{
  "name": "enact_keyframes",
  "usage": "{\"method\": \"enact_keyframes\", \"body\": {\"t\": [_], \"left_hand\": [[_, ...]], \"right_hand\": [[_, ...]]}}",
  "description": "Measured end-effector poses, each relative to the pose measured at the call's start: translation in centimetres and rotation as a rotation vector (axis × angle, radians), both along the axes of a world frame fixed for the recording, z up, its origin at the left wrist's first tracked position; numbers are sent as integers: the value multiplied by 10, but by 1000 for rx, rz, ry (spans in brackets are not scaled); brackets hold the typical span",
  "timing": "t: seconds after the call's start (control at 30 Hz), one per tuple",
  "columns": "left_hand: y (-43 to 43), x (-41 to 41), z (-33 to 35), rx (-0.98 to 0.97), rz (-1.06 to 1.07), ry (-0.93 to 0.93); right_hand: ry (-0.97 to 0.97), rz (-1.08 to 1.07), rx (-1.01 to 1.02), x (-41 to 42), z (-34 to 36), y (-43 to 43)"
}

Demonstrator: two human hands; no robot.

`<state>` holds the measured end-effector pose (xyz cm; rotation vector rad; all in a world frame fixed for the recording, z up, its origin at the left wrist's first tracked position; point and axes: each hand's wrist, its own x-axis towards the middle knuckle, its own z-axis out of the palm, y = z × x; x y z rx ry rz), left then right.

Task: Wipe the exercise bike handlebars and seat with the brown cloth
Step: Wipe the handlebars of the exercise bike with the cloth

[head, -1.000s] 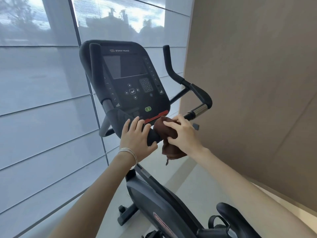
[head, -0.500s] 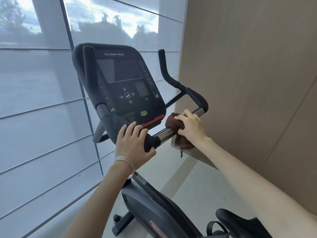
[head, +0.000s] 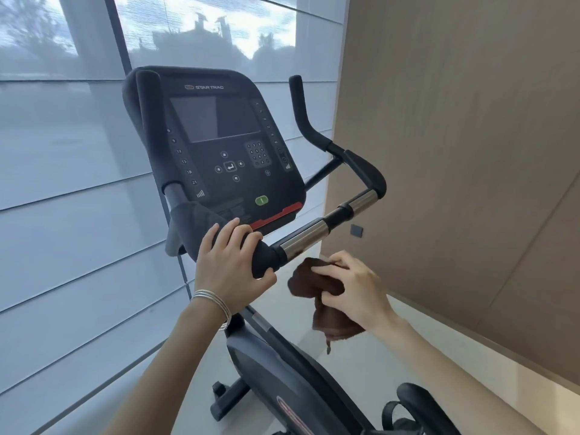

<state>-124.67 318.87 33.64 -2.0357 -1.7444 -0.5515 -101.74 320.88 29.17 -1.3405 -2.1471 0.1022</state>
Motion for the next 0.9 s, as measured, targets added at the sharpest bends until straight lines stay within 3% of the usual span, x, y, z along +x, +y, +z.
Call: {"method": "enact_keyframes", "body": {"t": [0.27,0.67,0.9], "left_hand": [[-2,0,-1,-32,18,21],[-1,1,0,-38,34,-2],[-3,1,0,-15,19,-8]], "right_hand": [[161,11,79,-24,-9,-1],[366,-279,39,-9,-17,71],[515,-130,19,-54,-37,29]]}}
